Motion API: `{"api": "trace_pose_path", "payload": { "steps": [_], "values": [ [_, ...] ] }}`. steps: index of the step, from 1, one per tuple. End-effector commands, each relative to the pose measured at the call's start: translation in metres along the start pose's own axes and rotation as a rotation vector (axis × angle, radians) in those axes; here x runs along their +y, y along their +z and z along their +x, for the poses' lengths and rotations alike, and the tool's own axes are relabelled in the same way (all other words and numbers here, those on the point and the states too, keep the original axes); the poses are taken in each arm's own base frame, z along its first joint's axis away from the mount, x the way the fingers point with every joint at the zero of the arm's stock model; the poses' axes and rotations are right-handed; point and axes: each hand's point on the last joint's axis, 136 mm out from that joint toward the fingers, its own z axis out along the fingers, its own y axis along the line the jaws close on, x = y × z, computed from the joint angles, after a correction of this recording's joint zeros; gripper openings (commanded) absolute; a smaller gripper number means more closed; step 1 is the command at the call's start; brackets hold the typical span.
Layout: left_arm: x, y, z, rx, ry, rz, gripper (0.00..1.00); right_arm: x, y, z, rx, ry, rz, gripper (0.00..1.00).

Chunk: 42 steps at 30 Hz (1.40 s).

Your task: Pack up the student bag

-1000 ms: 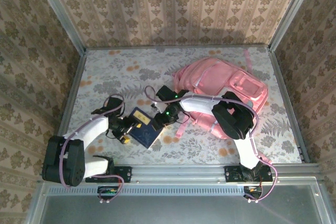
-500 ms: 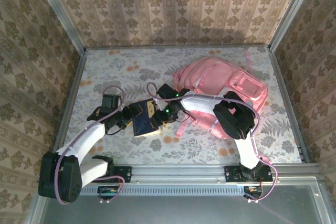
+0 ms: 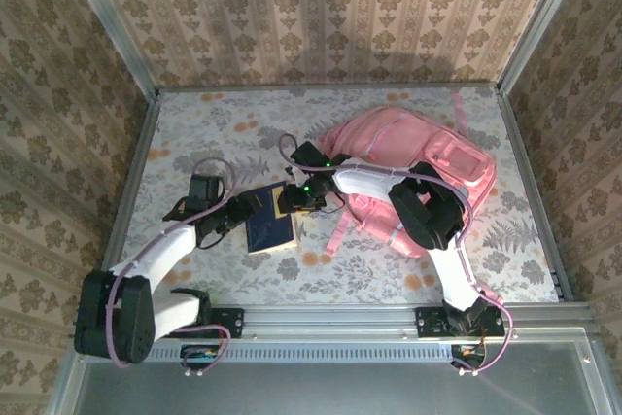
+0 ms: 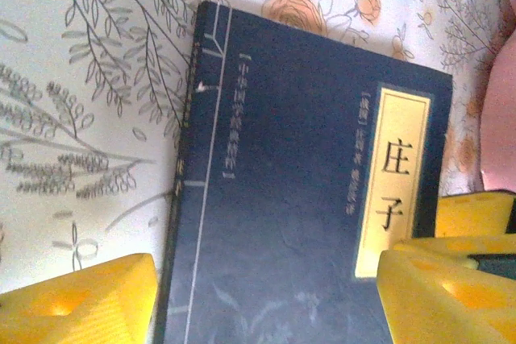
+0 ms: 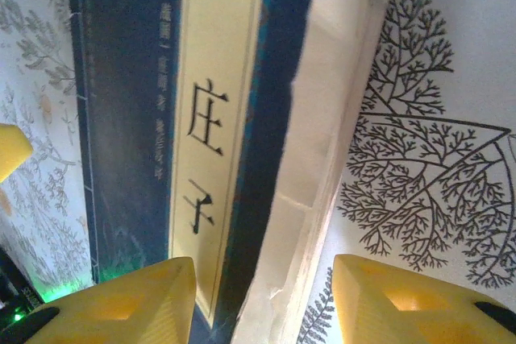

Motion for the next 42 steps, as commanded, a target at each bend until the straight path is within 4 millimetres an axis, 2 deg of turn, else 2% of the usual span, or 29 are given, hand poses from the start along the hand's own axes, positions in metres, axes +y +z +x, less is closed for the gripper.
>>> {"api": "trace_pose_path", "payload": {
  "steps": [1,7,14,20,24,27,30,36,39,42],
  "values": [
    [-0.001,0.014,-0.005,-0.001,0.035,0.056,0.72,0.004,0.005,-0.006,-0.001,0.027,-0.01,0.49],
    [0.003,0.03,0.002,0.06,0.016,0.06,0.7,0.004,0.011,-0.005,0.018,0.029,-0.023,0.47],
    [-0.011,0.032,0.007,0.098,0.026,0.127,0.7,0.005,0.022,-0.001,0.046,0.047,-0.061,0.39],
    [-0.02,0.044,0.014,0.165,-0.002,0.174,0.71,0.01,0.025,-0.001,0.06,0.059,-0.09,0.37],
    [-0.032,0.041,0.013,0.16,-0.03,0.246,0.73,0.011,0.026,0.0,0.068,0.069,-0.113,0.36],
    [-0.045,0.033,0.01,0.143,-0.028,0.305,0.7,0.009,0.025,0.0,0.064,0.073,-0.116,0.35],
    [-0.055,0.023,0.006,0.117,-0.009,0.333,0.6,0.007,0.021,-0.003,0.052,0.084,-0.122,0.35],
    [-0.068,0.009,0.006,0.12,0.023,0.376,0.23,0.006,0.004,-0.009,-0.001,0.09,-0.124,0.35],
    [-0.077,-0.002,0.003,0.1,0.043,0.411,0.1,0.003,-0.012,-0.013,-0.045,0.098,-0.133,0.45],
    [-0.094,-0.023,-0.002,0.056,0.076,0.472,0.02,0.005,-0.035,-0.017,-0.101,0.116,-0.19,0.57]
  ]
}}
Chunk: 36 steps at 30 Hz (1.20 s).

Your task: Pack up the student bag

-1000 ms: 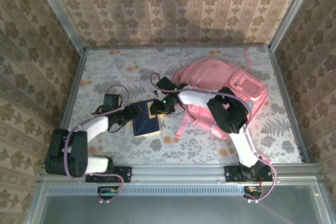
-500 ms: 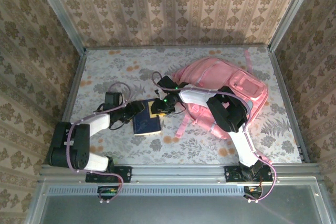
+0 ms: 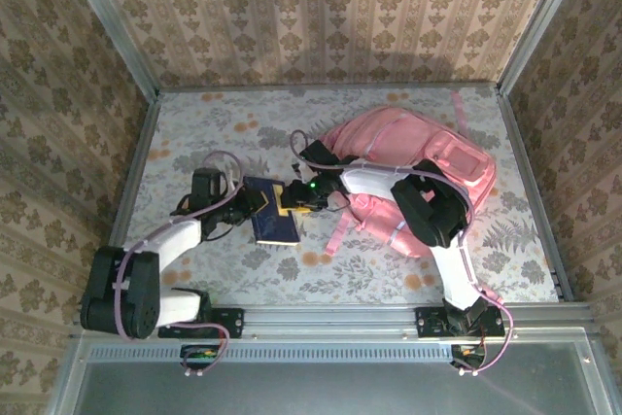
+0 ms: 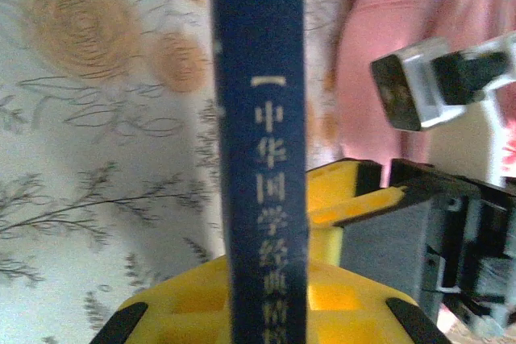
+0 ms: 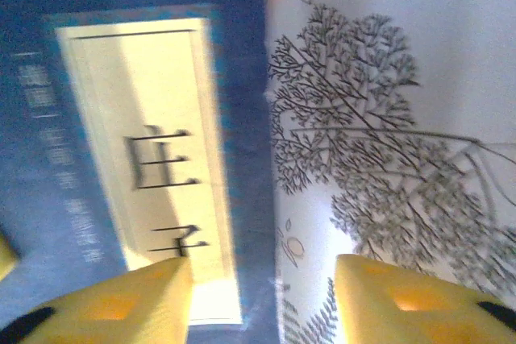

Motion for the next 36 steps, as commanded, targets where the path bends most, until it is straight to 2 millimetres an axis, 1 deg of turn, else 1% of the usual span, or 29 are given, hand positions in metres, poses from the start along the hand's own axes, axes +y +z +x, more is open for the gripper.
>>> {"api": "trace_pose_path", "payload": {
  "steps": [1,4,7,8,10,14,17,20,22,23,29,32,33,35,36],
  "values": [
    [-0.047,-0.021,-0.006,-0.036,0.086,0.146,0.0,0.019,-0.033,-0.011,-0.087,0.002,-0.106,0.59],
    [-0.075,-0.041,-0.012,-0.09,0.136,0.217,0.0,0.035,-0.057,-0.013,-0.13,0.016,-0.279,0.64],
    [-0.105,-0.06,-0.014,-0.128,0.174,0.306,0.0,0.058,-0.086,-0.019,-0.176,0.016,-0.46,0.75],
    [-0.113,-0.065,-0.014,-0.131,0.182,0.333,0.0,0.065,-0.094,-0.018,-0.176,0.007,-0.508,0.78],
    [-0.128,-0.074,-0.013,-0.133,0.201,0.383,0.0,0.082,-0.11,-0.017,-0.166,-0.033,-0.581,0.79],
    [-0.147,-0.088,-0.006,-0.122,0.236,0.445,0.0,0.11,-0.133,-0.008,-0.138,-0.128,-0.665,0.8],
    [-0.156,-0.096,-0.003,-0.124,0.255,0.479,0.0,0.123,-0.144,-0.004,-0.117,-0.167,-0.703,0.8],
    [-0.159,-0.099,0.0,-0.119,0.26,0.493,0.0,0.133,-0.151,-0.001,-0.104,-0.187,-0.735,0.77],
    [-0.161,-0.1,0.0,-0.115,0.263,0.506,0.0,0.137,-0.154,-0.001,-0.103,-0.194,-0.746,0.71],
    [-0.162,-0.1,0.001,-0.113,0.264,0.509,0.0,0.138,-0.156,0.0,-0.105,-0.194,-0.748,0.65],
    [-0.166,-0.099,-0.002,-0.103,0.259,0.522,0.0,0.149,-0.164,0.008,-0.096,-0.198,-0.799,0.23],
    [-0.163,-0.097,-0.004,-0.102,0.246,0.512,0.01,0.146,-0.169,0.006,-0.134,-0.188,-0.79,0.0],
    [-0.162,-0.096,-0.006,-0.107,0.239,0.503,0.1,0.145,-0.171,0.005,-0.147,-0.181,-0.785,0.0],
    [-0.156,-0.094,-0.009,-0.116,0.211,0.483,0.39,0.14,-0.181,-0.004,-0.211,-0.15,-0.767,0.0],
    [-0.154,-0.094,-0.01,-0.117,0.195,0.479,0.49,0.138,-0.186,-0.009,-0.245,-0.132,-0.76,0.0]
  ]
}}
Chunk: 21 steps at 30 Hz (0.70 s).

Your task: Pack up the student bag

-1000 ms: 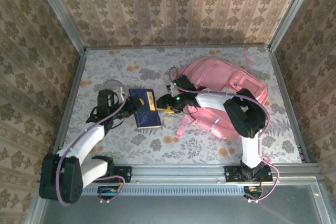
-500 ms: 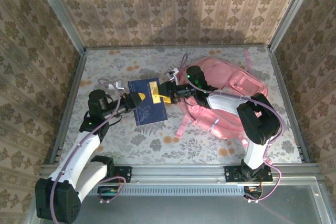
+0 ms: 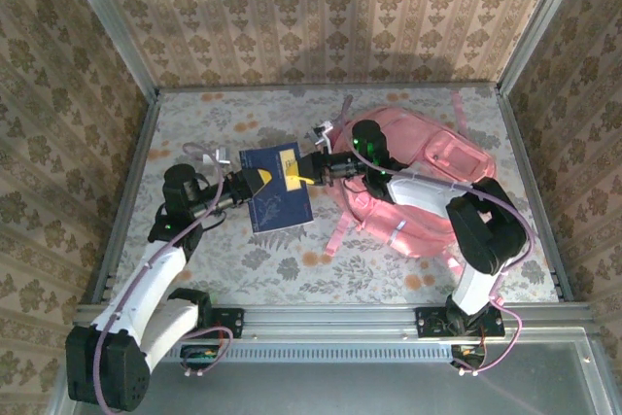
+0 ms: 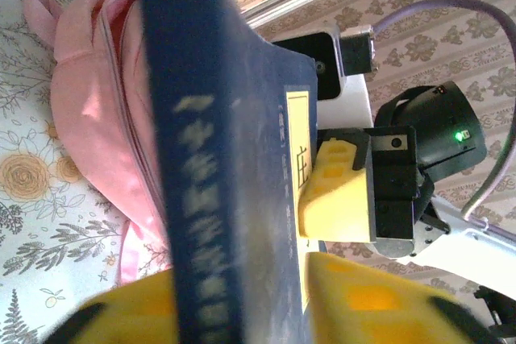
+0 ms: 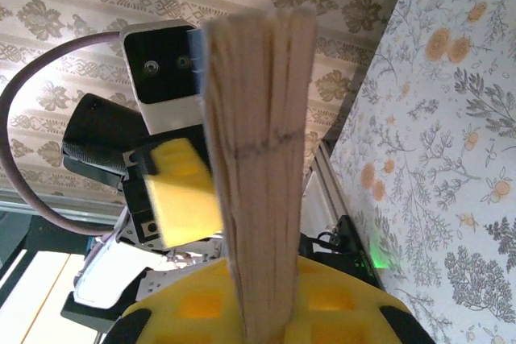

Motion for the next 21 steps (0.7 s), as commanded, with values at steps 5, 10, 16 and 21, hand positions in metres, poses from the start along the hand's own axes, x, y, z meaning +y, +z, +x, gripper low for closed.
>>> {"api": "trace_pose_path", "payload": {
  "steps": [5,10,16,21],
  "values": [
    [-0.013,-0.004,-0.018,-0.108,-0.052,0.053,0.67,0.015,-0.055,-0.047,-0.42,-0.002,0.121,0.0],
    [-0.008,-0.004,-0.018,-0.205,-0.111,0.063,0.74,0.015,-0.095,-0.062,-0.727,0.049,0.161,0.0],
    [-0.016,0.002,-0.019,-0.276,-0.095,0.06,0.77,0.033,-0.106,-0.069,-0.882,0.05,0.119,0.0],
    [-0.025,0.015,-0.021,-0.283,-0.061,0.082,0.77,0.029,-0.095,-0.077,-0.902,0.104,0.052,0.0]
  ]
}}
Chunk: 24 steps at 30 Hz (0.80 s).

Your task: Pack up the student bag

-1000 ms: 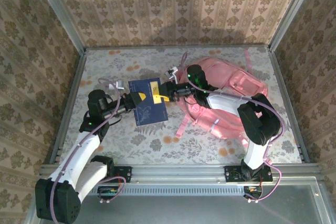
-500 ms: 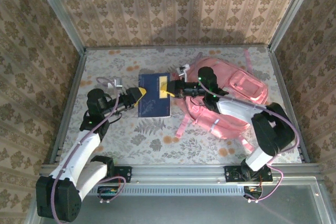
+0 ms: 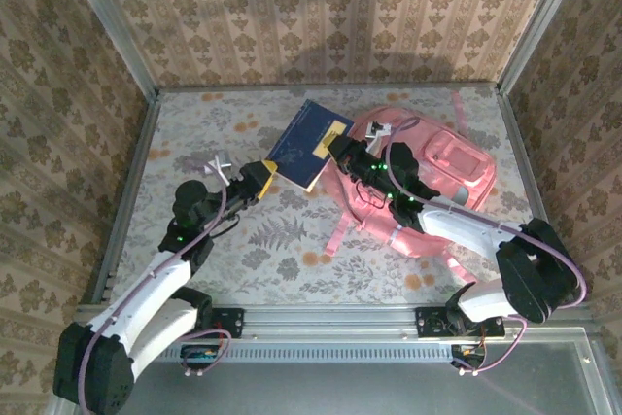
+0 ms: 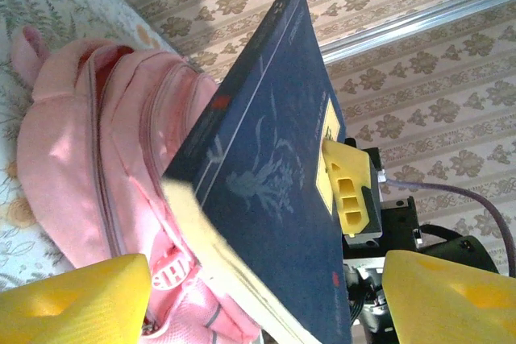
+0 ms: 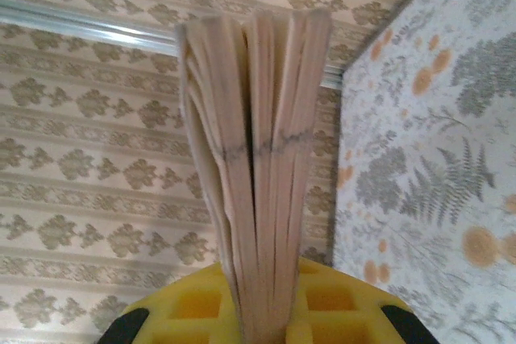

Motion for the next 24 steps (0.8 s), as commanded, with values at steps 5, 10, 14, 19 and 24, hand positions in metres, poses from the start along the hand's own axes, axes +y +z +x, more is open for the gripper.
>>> {"api": "trace_pose_path", "payload": {
  "steps": [5,10,14,19,24],
  "values": [
    [-0.012,0.017,-0.01,-0.059,0.047,0.024,0.77,0.027,0.01,-0.013,-0.089,0.081,-0.107,0.0],
    [-0.01,0.022,-0.018,-0.09,0.063,0.009,0.76,0.034,0.009,-0.008,-0.081,0.093,-0.122,0.0],
    [-0.014,0.029,-0.024,-0.101,0.07,0.026,0.7,0.036,0.007,-0.004,-0.083,0.098,-0.128,0.0],
    [-0.026,0.038,-0.028,-0.117,0.059,0.104,0.43,0.034,0.007,-0.002,-0.101,0.108,-0.13,0.0],
    [-0.032,0.046,-0.022,-0.109,0.058,0.141,0.26,0.032,0.007,-0.003,-0.124,0.123,-0.14,0.0]
  ]
}}
